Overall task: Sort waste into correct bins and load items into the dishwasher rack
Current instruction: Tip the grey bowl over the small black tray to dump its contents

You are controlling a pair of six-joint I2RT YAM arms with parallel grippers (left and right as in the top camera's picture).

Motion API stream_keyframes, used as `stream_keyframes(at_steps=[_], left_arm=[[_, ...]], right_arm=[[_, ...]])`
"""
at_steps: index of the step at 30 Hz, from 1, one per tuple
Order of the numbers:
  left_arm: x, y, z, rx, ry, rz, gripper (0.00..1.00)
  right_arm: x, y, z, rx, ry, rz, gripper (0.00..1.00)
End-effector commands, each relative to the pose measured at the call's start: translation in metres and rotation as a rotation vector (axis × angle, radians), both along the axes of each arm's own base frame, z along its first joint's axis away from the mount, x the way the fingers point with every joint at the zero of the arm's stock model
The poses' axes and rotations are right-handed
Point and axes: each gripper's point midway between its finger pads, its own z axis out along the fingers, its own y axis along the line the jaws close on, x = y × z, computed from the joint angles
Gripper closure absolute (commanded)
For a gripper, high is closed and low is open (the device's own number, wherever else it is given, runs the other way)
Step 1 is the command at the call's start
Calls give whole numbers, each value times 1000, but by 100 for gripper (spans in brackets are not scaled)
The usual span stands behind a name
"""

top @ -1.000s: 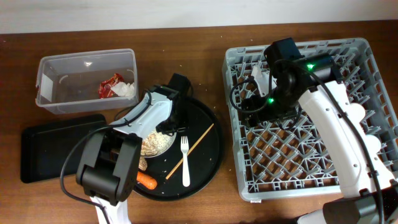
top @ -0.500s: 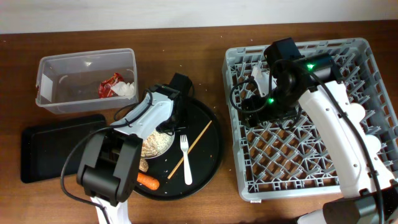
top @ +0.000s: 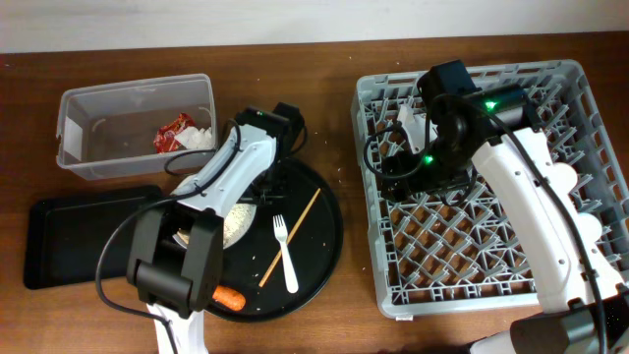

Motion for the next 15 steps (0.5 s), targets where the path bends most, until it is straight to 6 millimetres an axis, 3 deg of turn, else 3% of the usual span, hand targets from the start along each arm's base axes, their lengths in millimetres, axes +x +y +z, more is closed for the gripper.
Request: stream_keyframes(at_steps=[1,5,8,10,15], left_arm=[[11,8,26,40,-40,-17,99],[10,13,55,17,-95,-4,100],[7,35,79,4,-132,54,99],[6,62,94,-19,-154,138,100],[12,96,97,-203,-136,179,99]], right_arm=[[-1,-1,1,-5,-3,-3,20],[-1,-1,1,-5,-3,-3,21],[-2,-1,1,-5,-2,-3,20],[-2,-1,1,-6,-1,-3,20],[-3,-1,1,-7,5,-4,20]])
